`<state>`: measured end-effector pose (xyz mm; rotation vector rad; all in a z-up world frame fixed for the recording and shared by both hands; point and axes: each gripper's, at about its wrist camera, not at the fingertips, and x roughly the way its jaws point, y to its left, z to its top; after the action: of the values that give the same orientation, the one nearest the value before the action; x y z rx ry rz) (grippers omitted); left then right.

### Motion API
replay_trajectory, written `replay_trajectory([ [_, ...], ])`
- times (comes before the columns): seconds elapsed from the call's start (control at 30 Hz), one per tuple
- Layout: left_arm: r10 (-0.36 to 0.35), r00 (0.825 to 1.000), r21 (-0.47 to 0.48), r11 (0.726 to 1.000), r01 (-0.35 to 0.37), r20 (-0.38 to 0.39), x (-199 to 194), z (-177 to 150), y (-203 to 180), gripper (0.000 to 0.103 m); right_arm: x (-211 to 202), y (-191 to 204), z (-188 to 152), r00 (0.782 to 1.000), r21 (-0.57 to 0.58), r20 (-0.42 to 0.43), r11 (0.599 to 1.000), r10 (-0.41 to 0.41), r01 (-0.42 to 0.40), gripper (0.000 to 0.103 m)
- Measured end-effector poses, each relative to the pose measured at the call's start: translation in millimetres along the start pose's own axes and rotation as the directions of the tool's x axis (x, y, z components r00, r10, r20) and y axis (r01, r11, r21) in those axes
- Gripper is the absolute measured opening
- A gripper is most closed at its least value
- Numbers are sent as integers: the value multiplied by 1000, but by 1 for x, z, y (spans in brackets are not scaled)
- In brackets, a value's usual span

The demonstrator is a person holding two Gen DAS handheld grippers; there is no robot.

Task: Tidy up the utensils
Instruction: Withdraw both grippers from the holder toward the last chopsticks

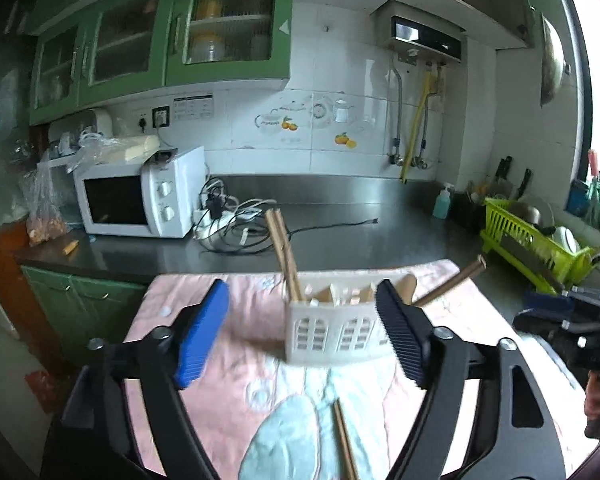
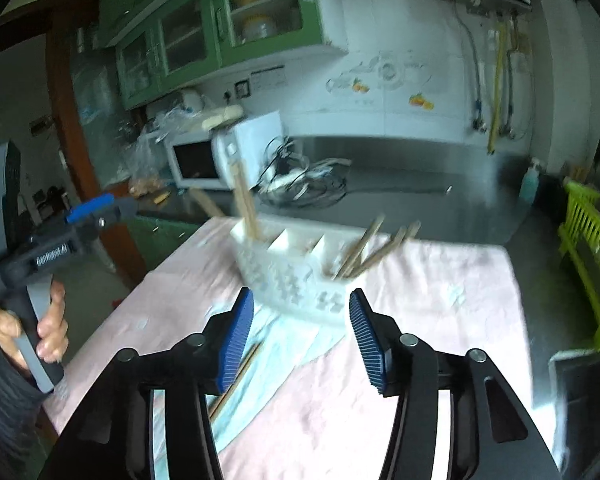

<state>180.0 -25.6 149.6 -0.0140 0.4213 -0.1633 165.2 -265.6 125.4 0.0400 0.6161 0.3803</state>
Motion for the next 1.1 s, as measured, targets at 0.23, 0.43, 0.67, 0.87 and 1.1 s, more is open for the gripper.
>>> replay_trajectory([
  [0.23, 73, 997, 14, 997, -73, -24, -37, -53, 16, 91, 13, 44, -83, 995, -39, -98, 999, 33, -37, 60],
  [0.43, 112, 990, -16, 993, -113, -84, -54, -101, 36, 95, 26, 82, -140, 987, -100, -160, 994, 18, -35, 65],
  [0.67, 134, 979, -119, 981, -153, -152, -67, -146, 64, 96, 46, 106, -187, 972, -142, -233, 989, -4, -30, 66],
  [0.87, 190, 966, -183, 958, -221, -175, -81, -173, 87, 97, 62, 114, -204, 963, -163, -268, 987, -36, -8, 66],
  [1.1, 207, 957, -245, 936, -254, -201, -85, -189, 106, 97, 75, 124, -210, 954, -189, -294, 982, -66, 9, 66],
])
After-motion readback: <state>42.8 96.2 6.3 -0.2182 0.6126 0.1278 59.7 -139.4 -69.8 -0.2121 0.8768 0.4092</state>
